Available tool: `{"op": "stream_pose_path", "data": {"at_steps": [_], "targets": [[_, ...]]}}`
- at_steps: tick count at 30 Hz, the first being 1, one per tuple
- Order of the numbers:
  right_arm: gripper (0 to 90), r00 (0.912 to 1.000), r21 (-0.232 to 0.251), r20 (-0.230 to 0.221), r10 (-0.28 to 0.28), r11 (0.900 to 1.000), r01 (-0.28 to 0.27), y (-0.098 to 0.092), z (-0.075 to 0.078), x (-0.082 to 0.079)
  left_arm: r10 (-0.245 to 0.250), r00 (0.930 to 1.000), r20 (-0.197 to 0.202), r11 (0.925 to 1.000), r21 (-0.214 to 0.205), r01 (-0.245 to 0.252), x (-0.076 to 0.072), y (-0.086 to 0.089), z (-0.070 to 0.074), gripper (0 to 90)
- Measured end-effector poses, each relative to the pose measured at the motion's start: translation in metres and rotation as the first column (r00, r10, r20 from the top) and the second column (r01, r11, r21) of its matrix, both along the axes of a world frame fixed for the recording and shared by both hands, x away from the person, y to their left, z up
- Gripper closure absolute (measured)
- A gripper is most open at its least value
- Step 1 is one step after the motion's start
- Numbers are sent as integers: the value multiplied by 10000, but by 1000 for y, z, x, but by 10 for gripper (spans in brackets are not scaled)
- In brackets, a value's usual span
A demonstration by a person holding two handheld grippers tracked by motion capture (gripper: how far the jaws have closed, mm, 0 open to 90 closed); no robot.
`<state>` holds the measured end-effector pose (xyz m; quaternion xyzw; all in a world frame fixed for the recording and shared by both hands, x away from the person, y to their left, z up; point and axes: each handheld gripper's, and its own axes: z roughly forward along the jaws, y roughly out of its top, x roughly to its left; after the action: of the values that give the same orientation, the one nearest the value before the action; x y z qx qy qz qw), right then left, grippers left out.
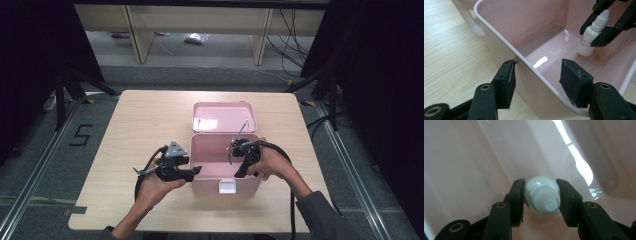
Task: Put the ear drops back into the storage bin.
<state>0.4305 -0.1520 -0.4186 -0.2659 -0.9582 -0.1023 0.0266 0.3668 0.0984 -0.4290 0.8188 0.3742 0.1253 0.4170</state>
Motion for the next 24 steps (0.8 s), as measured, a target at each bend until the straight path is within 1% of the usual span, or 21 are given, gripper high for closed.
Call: {"op": "stream_pose_path", "data": {"at_steps": [2, 3, 5, 6, 7, 8, 9, 10, 11, 12, 14, 15, 16, 17, 18, 19, 20, 21, 22, 23, 24], "targets": [[599, 10000, 17, 15, -98, 10000, 98, 0, 2, -1, 36, 10000, 14, 10000, -62, -36, 0, 0, 0, 454], [593, 10000, 135, 19, 60, 9999, -60, 0, 3, -1, 69, 10000, 3, 9999, -98, -69, 0, 0, 0, 453], [576, 10000, 218, 33, -13, 9998, 13, 0, 5, -2, 115, 9999, -7, 9999, -79, -115, 0, -1, 0, 451], [554, 9999, 301, 58, -123, 9995, 121, 0, 8, -3, 100, 9999, -10, 9999, -72, -100, 0, -1, 0, 447], [530, 9999, 480, 164, 18, 9988, -26, -1, 15, -4, 124, 9999, -12, 9999, -105, -124, -1, -2, -1, 440], [530, 9999, 480, 164, 18, 9988, -26, -1, 15, -4, 124, 9999, -12, 9999, -105, -124, -1, -2, -1, 439], [529, 9998, 603, 176, 32, 9982, -43, -2, 19, -5, 131, 9999, -15, 9999, -108, -131, -1, -2, -1, 439], [516, 9996, 770, 269, -42, 9970, 21, -3, 23, -6, 126, 9999, -15, 9999, -105, -126, -1, -2, -1, 438], [494, 9994, 824, 332, -27, 9966, 0, -4, 26, -7, 120, 9999, -12, 9999, -101, -120, -1, -2, -1, 434], [485, 9990, 834, 434, -43, 9965, 7, -4, 28, -8, 61, 10000, -37, 9999, -137, -61, 0, -2, -1, 433], [476, 9980, 986, 627, -21, 9951, -41, -7, 34, -10, 117, 9999, -40, 9998, -132, -117, 0, -2, -1, 431], [459, 9969, 1103, 720, -325, 9936, 244, -10, 38, -10, 117, 9999, -30, 9998, -137, -117, 0, -2, -1, 430], [459, 9969, 1103, 720, -325, 9936, 244, -10, 38, -10, 109, 9999, -23, 9999, -134, -109, 0, -2, -1, 430], [451, 9965, 1174, 810, -207, 9930, 111, -12, 39, -9, 103, 9999, -19, 9998, -149, -103, 0, -2, -1, 429], [443, 9956, 1292, 883, -327, 9914, 211, -14, 40, -9, 92, 10000, -26, 9999, -136, -93, 0, -1, -1, 428], [428, 9924, 1489, 1051, -640, 9877, 479, -18, 43, -8, 118, 9999, -48, 9998, -160, -119, 2, -1, -2, 425], [428, 9924, 1489, 1051, -640, 9877, 479, -18, 43, -8, 175, 9998, -48, 9997, -144, -176, 1, -1, -1, 425], [424, 9910, 1503, 1101, -763, 9869, 593, -19, 44, -8, 144, 9999, -51, 9997, -178, -145, 2, -1, -1, 421], [414, 9903, 1757, 1107, -839, 9824, 636, -22, 46, -8, 126, 9999, -39, 9998, -176, -127, 2, -1, -1, 408], [408, 9883, 1839, 1236, -890, 9808, 653, -25, 46, -7, 185, 9998, -55, 9996, -190, -186, 3, -1, 0, 398], [408, 9883, 1839, 1236, -890, 9808, 653, -25, 46, -7, 185, 9998, -55, 9996, -190, -186, 3, -1, 0, 382]]}}
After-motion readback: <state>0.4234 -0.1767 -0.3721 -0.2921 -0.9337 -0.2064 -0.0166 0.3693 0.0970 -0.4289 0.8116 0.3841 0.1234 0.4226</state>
